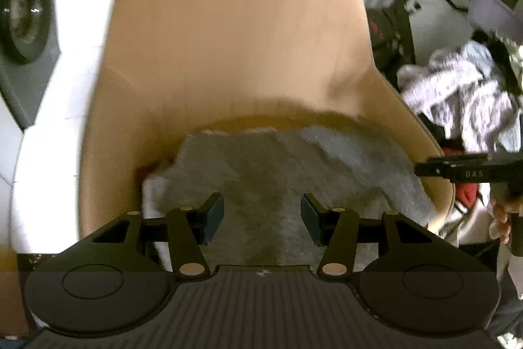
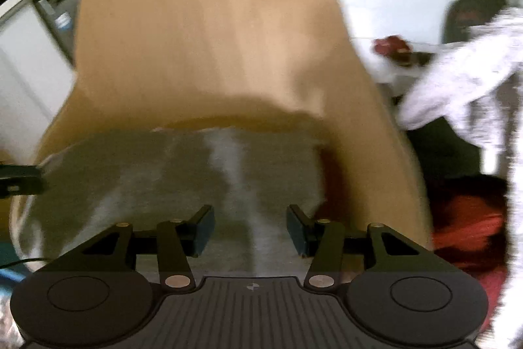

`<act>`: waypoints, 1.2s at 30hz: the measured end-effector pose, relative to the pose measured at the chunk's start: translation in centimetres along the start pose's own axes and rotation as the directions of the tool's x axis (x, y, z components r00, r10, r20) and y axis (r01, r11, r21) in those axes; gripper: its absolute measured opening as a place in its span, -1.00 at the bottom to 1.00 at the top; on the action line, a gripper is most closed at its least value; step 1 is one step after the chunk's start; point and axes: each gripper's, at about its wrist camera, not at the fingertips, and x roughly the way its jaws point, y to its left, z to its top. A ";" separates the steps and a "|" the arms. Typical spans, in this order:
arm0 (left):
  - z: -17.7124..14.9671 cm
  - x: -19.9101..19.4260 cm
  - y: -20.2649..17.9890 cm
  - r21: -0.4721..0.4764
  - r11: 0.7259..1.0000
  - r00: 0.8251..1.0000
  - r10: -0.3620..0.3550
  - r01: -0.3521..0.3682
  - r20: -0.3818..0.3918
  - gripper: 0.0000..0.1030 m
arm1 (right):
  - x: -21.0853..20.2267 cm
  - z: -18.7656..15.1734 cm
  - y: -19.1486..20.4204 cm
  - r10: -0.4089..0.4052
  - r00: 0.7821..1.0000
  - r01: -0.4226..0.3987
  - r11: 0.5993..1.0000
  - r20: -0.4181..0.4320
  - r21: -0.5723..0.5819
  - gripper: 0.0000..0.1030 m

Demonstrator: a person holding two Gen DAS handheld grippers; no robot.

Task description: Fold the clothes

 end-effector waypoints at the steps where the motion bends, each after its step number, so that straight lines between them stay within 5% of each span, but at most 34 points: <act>1: -0.2 0.6 0.2 -0.006 1.000 1.000 0.003 -0.003 -0.018 0.04 | 0.4 -0.1 0.3 0.006 1.000 -0.007 1.000 -0.016 -0.013 0.01; 8: -1.9 3.3 2.6 -0.064 0.994 0.991 0.080 -0.087 -0.108 0.12 | 4.3 -0.7 -1.0 -0.141 0.988 0.140 0.990 -0.068 -0.013 0.16; 18: -1.5 5.4 2.5 -0.073 0.992 0.987 0.097 -0.107 -0.129 0.65 | 5.6 0.0 -2.1 -0.166 0.981 0.172 0.983 -0.100 0.060 0.30; 25: -0.9 4.0 0.8 -0.102 0.983 0.978 0.135 -0.152 -0.159 0.86 | 0.7 0.3 -0.6 -0.148 0.989 0.144 0.975 0.008 0.168 0.98; 31: -0.6 1.8 -2.7 -0.083 0.965 0.958 0.230 -0.247 -0.173 0.90 | -4.5 0.0 0.9 -0.139 0.988 0.126 0.979 0.074 0.161 0.98; 36: -1.1 -1.4 -6.5 -0.120 0.956 0.958 0.248 -0.266 -0.144 0.91 | -9.1 -0.3 1.5 -0.143 0.988 0.139 0.987 0.051 0.076 0.98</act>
